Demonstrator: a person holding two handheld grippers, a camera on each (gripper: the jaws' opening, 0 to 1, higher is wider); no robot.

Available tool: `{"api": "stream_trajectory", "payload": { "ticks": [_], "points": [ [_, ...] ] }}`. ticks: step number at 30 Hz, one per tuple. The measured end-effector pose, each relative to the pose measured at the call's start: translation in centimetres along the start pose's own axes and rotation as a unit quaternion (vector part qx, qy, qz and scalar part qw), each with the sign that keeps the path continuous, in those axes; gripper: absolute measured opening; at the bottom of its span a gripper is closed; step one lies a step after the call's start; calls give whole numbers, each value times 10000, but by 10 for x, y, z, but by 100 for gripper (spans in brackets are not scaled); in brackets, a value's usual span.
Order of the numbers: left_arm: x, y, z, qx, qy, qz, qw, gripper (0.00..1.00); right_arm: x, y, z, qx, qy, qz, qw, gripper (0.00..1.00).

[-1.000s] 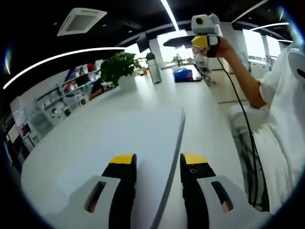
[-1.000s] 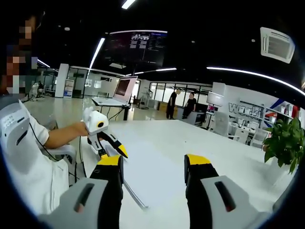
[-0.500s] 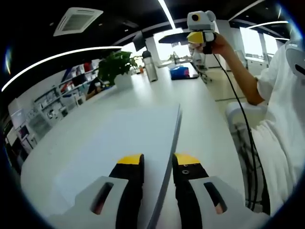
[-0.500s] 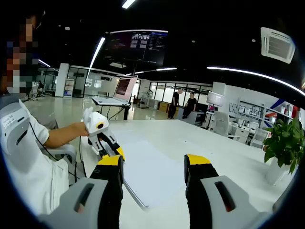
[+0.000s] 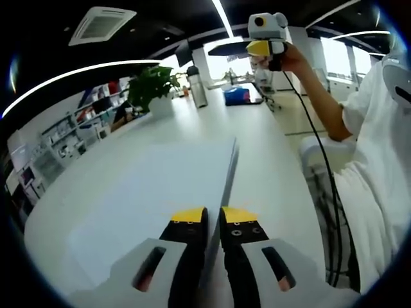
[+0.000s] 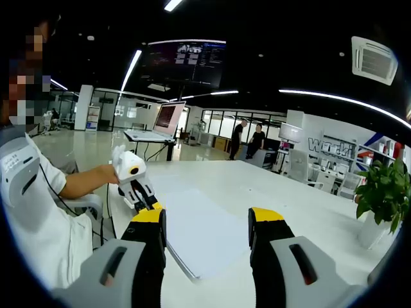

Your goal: Grasp the top corner of one sheet in the document stack and pull a single sheet out from the document stack, separating that one sheet from the rest and lifting it clear until the single sheet is fully removed from the stack

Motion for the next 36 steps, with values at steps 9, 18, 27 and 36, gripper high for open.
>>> {"api": "stream_trajectory", "payload": {
  "ticks": [9,18,27,36],
  "points": [
    [-1,-2,0,34,-30,-48,10000,6,0,0,0,-9,16,-13,10000,51],
    [0,-3,1,42,19,-29,10000,7,1,1,0,-15,31,-27,10000,51],
    [0,-3,0,72,-3,-49,10000,7,2,2,0,-15,43,-34,10000,51],
    [-1,-4,-1,94,-48,-14,9999,4,2,2,1,-9,46,-28,10000,51]
  ]
}}
Point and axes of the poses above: the point that each gripper's makers call its tool centre point, and the gripper's own axes: z roughly forward along the fingers, y roughly to its left, x roughly out of its underside, the point moved 8 cm from there along -z, roughly backward along the fingers, and after that the axes turned 5 degrees about y, right-handed, at the moved point
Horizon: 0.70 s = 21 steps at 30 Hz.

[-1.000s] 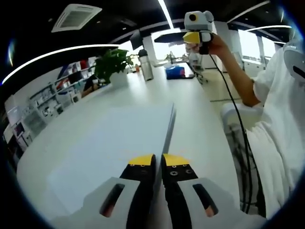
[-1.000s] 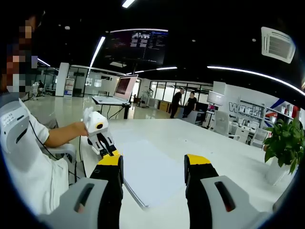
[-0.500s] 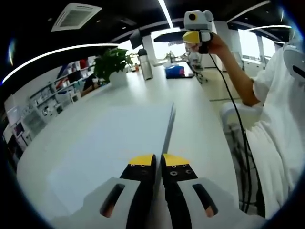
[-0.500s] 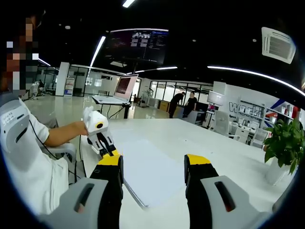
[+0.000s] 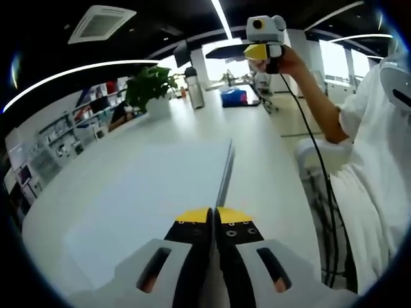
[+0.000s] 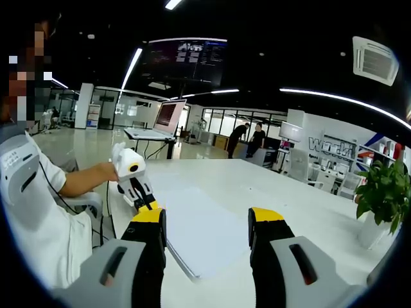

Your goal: Grasp the top corner of one sheet in the document stack and pull a single sheet out from the document stack, separating that one sheet from the rest and lifting it clear until the single sheet is fully removed from the stack

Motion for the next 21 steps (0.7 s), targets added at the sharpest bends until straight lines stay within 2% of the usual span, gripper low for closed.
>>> {"api": "stream_trajectory", "payload": {
  "ticks": [15,18,21],
  "points": [
    [0,1,-2,35,21,-41,10000,3,0,-3,0,17,14,5,10000,51],
    [1,2,-2,-14,29,-10,10000,10,0,-3,0,14,17,2,10000,51],
    [1,3,-3,-33,31,20,10000,11,0,-3,0,12,18,3,10000,51]
  ]
}}
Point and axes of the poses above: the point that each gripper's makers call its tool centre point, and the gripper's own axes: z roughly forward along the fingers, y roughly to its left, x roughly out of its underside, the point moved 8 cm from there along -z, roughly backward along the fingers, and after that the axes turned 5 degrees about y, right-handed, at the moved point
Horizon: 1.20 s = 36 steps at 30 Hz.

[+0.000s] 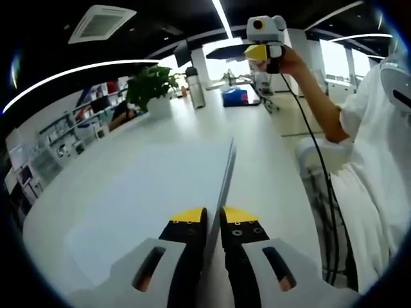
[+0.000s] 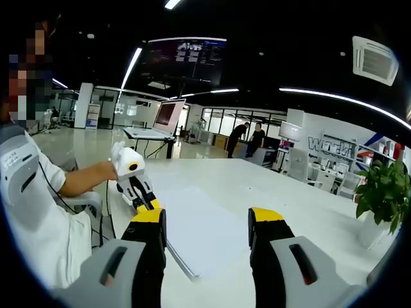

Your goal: Grasp the top corner of one sheet in the document stack and pull a single sheet out from the document stack, separating that one sheet from the rest and lifting it clear until the single sheet is fully removed from the stack

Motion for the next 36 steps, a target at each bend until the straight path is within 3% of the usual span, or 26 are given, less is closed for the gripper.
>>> {"api": "stream_trajectory", "payload": {
  "ticks": [13,36],
  "points": [
    [0,-1,0,53,-33,-31,10000,3,0,1,0,-1,-1,-4,10000,51],
    [-4,-3,-3,135,-95,-164,9997,3,2,2,0,-11,23,-14,10000,51]
  ]
}}
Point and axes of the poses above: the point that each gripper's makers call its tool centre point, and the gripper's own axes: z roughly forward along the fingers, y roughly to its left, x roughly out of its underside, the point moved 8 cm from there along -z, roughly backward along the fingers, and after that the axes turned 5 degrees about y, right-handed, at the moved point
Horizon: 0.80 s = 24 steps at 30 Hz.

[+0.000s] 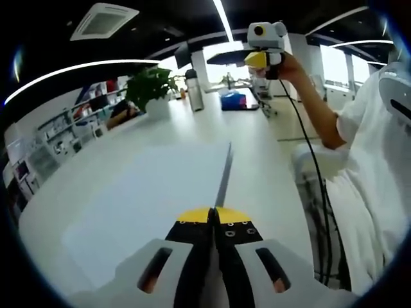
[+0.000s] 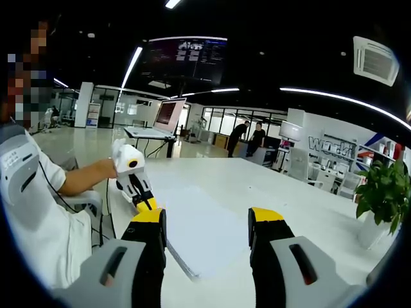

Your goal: Grasp the top corner of one sheet in the document stack and pull a single sheet out from the document stack, separating that one sheet from the rest and lifting it clear until the single sheet is fully removed from the stack

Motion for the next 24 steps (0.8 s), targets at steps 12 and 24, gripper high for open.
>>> {"api": "stream_trajectory", "payload": {
  "ticks": [12,24],
  "points": [
    [-1,-1,-1,-105,111,233,9996,7,0,-1,0,-6,6,-4,10000,51],
    [4,2,2,-100,170,313,9993,8,0,0,2,-21,29,-5,10000,51]
  ]
}}
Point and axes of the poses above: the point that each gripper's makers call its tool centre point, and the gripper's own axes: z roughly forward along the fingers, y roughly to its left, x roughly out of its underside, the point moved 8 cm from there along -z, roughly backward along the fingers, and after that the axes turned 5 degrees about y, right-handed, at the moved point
